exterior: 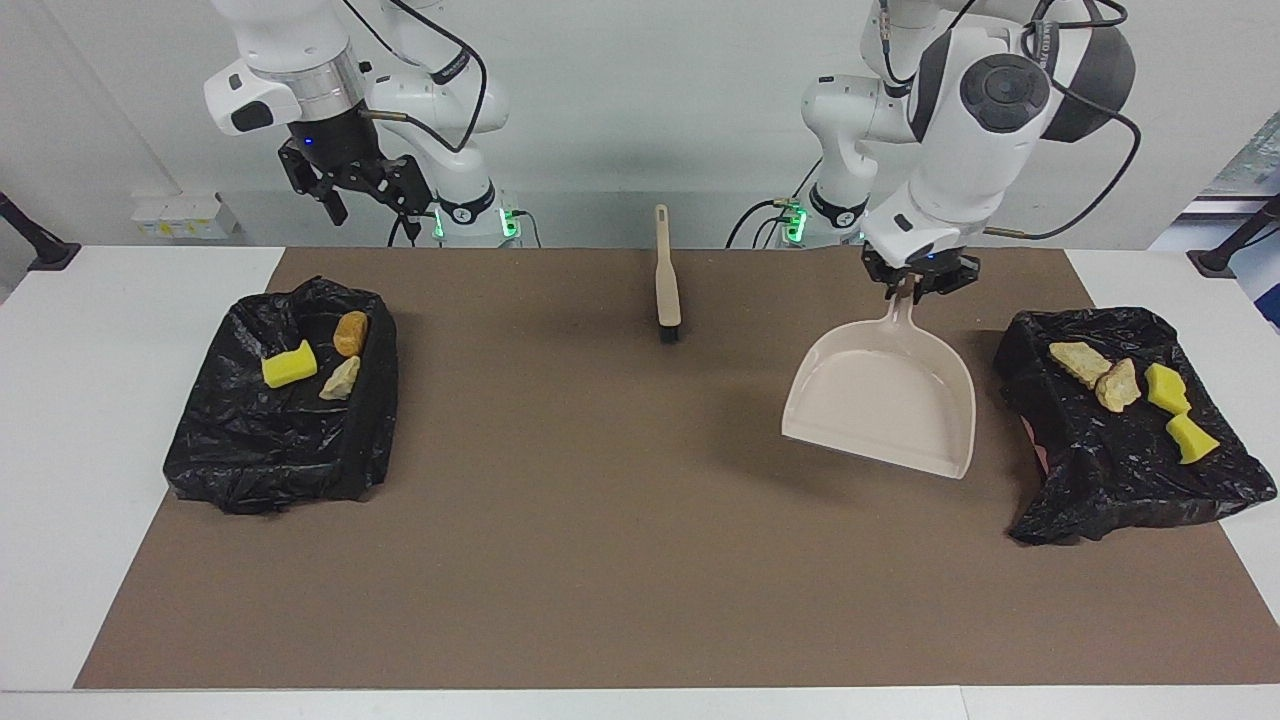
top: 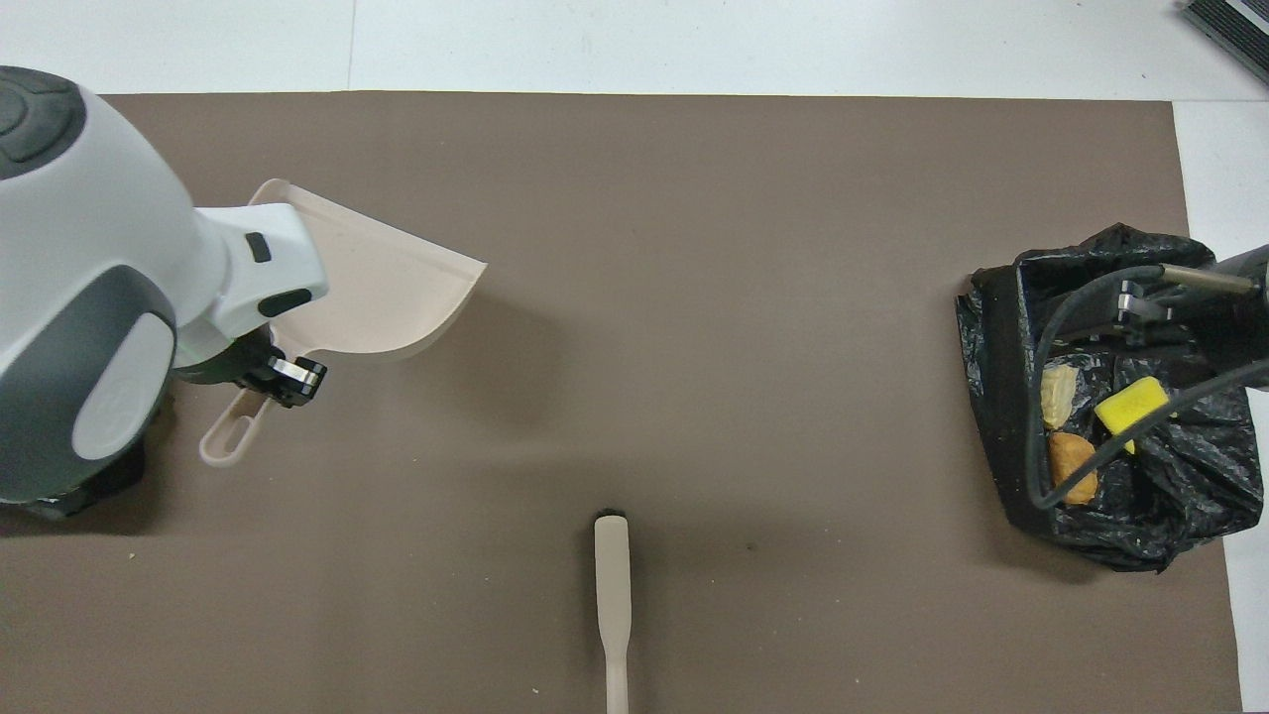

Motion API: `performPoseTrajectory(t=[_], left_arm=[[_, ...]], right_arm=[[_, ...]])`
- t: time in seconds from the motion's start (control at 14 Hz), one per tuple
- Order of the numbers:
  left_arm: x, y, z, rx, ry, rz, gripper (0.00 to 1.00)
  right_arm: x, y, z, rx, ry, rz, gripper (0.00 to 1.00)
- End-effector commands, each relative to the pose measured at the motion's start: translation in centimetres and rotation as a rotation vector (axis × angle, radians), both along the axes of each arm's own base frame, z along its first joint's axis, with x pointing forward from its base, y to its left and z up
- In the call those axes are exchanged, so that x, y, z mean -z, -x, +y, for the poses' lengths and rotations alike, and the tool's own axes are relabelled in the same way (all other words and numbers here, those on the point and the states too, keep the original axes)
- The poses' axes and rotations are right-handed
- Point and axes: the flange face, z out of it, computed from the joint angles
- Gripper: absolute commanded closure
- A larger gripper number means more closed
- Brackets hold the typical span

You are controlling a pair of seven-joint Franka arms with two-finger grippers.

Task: Sweep and dump trash in bin
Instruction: 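Bring the empty dustpan to the table center with the left gripper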

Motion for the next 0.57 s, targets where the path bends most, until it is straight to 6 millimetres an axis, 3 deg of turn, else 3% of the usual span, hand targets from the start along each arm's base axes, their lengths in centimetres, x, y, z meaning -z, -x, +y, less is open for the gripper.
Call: performPoseTrajectory(t=[0.0, 0.29, 0.5], left_arm=[[0.3, 2.3, -6.0, -0.041, 0.043, -0.078, 1.00], [4.1, 4.5, -13.5, -0.026, 0.132, -0.154, 1.00], [10.5, 4.8, -19.3, -0.091, 0.137, -0.170, 1.00]], right_arm=[[0.1, 0.3, -0.4, -0.023, -0.001, 0.012, 0.00], [0.1, 0.3, -0.4, -0.025, -0.001, 0.010, 0.00], [0.1, 0.1, -0.9, -0.015, -0.001, 0.009, 0.00]])
